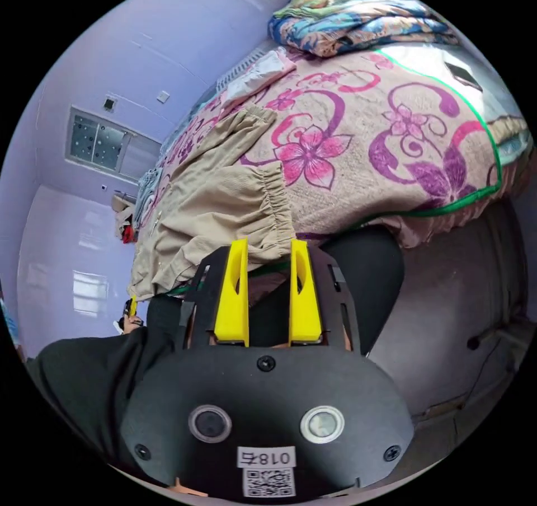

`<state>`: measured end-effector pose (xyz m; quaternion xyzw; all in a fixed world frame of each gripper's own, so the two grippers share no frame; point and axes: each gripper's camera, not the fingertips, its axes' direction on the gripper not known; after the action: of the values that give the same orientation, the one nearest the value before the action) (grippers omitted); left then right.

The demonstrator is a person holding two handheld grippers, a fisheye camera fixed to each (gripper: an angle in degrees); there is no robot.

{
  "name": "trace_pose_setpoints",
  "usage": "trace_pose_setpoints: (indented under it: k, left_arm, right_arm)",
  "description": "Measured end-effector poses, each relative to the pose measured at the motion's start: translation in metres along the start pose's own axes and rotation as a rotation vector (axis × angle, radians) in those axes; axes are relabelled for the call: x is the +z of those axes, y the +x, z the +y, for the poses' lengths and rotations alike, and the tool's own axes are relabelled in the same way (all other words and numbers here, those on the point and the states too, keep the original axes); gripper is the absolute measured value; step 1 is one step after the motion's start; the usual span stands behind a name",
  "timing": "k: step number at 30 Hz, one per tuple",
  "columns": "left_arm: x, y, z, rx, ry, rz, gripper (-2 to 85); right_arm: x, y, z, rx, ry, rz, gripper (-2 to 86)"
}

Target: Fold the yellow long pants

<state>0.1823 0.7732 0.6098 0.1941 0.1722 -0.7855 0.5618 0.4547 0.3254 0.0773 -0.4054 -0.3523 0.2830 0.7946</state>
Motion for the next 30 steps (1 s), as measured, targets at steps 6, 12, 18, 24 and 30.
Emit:
trace_pose_setpoints:
  k: [6, 12, 18, 24, 30]
  left_arm:
    - [-0.003, -0.003, -0.028, 0.071, -0.064, 0.079, -0.9]
    - [-0.002, -0.007, -0.049, 0.125, -0.114, 0.123, -0.9]
    - [0.007, -0.03, -0.063, 0.137, -0.179, 0.181, -0.9]
    - [0.016, -0.05, -0.07, 0.144, -0.213, 0.235, -0.9]
    - [0.017, -0.065, -0.07, 0.132, -0.261, 0.186, -0.9]
  right_arm:
    - [0.007, 0.034, -0.021, 0.147, -0.094, -0.126, 12.5]
    - [0.0, 0.054, -0.031, 0.232, -0.14, -0.181, 10.8]
    - [-0.028, 0.061, -0.015, 0.259, -0.174, -0.231, 10.5]
    - [-0.009, 0.072, -0.024, 0.318, -0.148, -0.291, 10.6]
    - [-0.026, 0.05, -0.041, 0.236, -0.077, -0.266, 1.1]
